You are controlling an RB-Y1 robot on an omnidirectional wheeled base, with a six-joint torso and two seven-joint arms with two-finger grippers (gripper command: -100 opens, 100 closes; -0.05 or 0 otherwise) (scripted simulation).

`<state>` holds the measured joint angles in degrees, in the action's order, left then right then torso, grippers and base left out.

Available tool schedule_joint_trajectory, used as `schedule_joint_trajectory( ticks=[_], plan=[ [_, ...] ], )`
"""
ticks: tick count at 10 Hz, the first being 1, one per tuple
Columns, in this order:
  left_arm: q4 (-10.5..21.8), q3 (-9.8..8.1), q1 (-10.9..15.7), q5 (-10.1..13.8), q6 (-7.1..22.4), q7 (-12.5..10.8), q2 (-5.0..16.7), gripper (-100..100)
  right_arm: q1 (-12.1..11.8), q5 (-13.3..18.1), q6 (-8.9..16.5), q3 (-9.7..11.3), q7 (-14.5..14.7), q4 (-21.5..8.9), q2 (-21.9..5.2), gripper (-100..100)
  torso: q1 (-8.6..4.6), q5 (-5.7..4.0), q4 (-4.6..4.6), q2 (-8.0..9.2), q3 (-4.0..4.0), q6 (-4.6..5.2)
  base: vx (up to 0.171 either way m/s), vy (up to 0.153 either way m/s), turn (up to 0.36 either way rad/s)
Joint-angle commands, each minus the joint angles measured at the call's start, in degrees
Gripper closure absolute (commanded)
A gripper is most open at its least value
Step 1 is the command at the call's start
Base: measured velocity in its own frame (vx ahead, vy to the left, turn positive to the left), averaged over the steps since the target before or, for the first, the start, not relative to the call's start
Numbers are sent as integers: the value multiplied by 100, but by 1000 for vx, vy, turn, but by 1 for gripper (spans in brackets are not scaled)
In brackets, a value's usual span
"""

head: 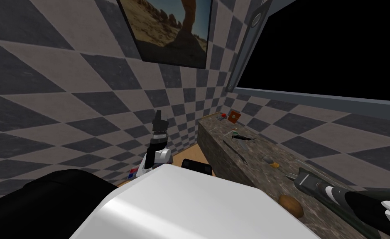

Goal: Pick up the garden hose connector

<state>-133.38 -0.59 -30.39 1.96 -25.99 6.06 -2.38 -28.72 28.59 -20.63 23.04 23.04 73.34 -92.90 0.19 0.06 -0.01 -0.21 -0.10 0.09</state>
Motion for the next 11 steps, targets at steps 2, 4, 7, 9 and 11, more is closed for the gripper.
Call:
schedule_joint_trajectory(
  ticks=[2, 4, 7, 9, 11],
  plan=[
    [0, 0, 0, 0, 0, 0, 0, 0, 46, 406, -454, -309, 9, -441, 254, 100, 3, 2, -1, 3, 0, 1, 59, 72, -155],
    [0, 0, 1, 0, 0, 0, 0, 0, 46, 521, -716, -309, 9, -627, 254, 100, 8, 3, 0, 9, 4, 1, 43, 54, -53],
    [0, 0, 0, 0, 0, 0, 0, 0, 91, 1052, -1275, -747, 31, -1219, 601, 100, 6, 0, -1, 8, 3, 4, 69, 73, -148],
    [0, 0, 1, 0, 0, 0, 0, 0, 91, 1167, -1510, -747, 31, -1375, 601, 100, 11, 3, -2, 1, -1, 0, 49, 56, -45],
    [0, 0, 1, 0, 0, 0, 0, 0, 52, 1138, -1437, -745, 12, -1304, 578, 0, -11, -1, 2, 14, 7, -7, 3, 5, 2]
  ],
)
